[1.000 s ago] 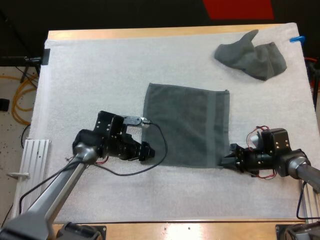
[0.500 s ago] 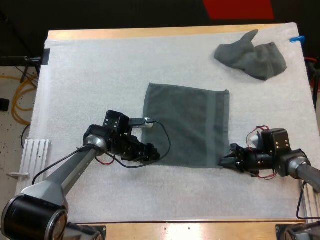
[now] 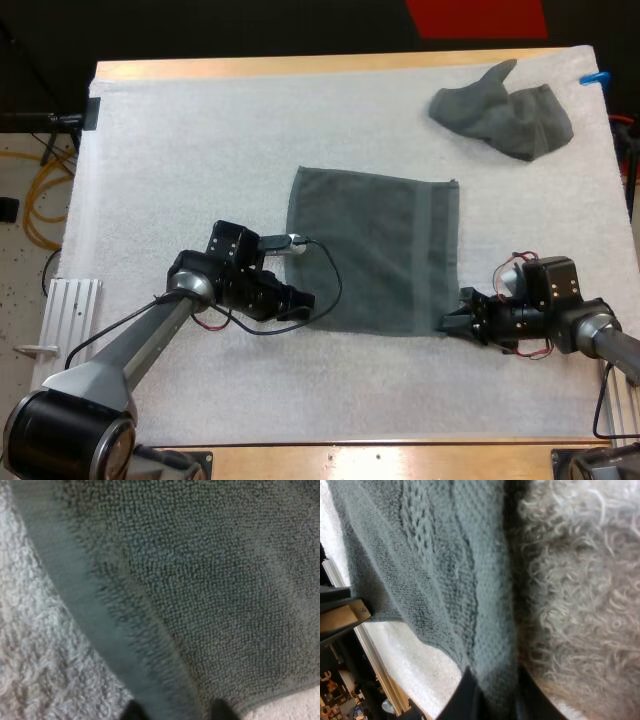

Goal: Pick towel from pile fold and stack

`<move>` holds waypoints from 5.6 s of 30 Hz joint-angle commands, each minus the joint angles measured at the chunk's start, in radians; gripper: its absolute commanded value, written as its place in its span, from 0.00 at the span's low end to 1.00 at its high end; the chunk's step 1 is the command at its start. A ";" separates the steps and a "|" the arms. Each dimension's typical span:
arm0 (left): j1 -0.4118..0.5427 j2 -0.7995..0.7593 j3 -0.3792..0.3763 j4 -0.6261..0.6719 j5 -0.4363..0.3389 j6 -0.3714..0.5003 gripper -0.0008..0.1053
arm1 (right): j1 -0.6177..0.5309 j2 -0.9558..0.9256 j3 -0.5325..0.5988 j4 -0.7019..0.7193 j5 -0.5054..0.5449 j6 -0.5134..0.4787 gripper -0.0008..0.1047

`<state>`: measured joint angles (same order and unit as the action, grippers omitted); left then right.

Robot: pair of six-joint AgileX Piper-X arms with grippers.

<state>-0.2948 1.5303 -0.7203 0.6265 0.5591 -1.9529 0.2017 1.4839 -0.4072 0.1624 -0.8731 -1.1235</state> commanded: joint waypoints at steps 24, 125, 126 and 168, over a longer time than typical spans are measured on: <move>-0.139 -0.364 0.012 0.302 0.007 0.050 0.01 | 0.001 -0.625 -0.060 0.510 0.187 -0.077 0.01; 0.004 -0.731 -0.100 0.131 0.096 -0.040 0.67 | -0.112 0.281 -0.512 0.368 0.199 -0.451 0.73; 0.004 -0.731 -0.100 0.131 0.096 -0.040 0.67 | -0.108 0.286 -0.512 0.368 0.191 -0.451 0.73; 0.004 -0.731 -0.100 0.131 0.111 -0.047 0.67 | 0.090 0.193 -0.809 0.798 0.839 -0.609 0.02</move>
<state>-0.2910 0.7989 -0.8141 0.7559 0.6622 -1.9902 0.2860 1.6810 -1.2069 0.9484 0.0084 -1.7481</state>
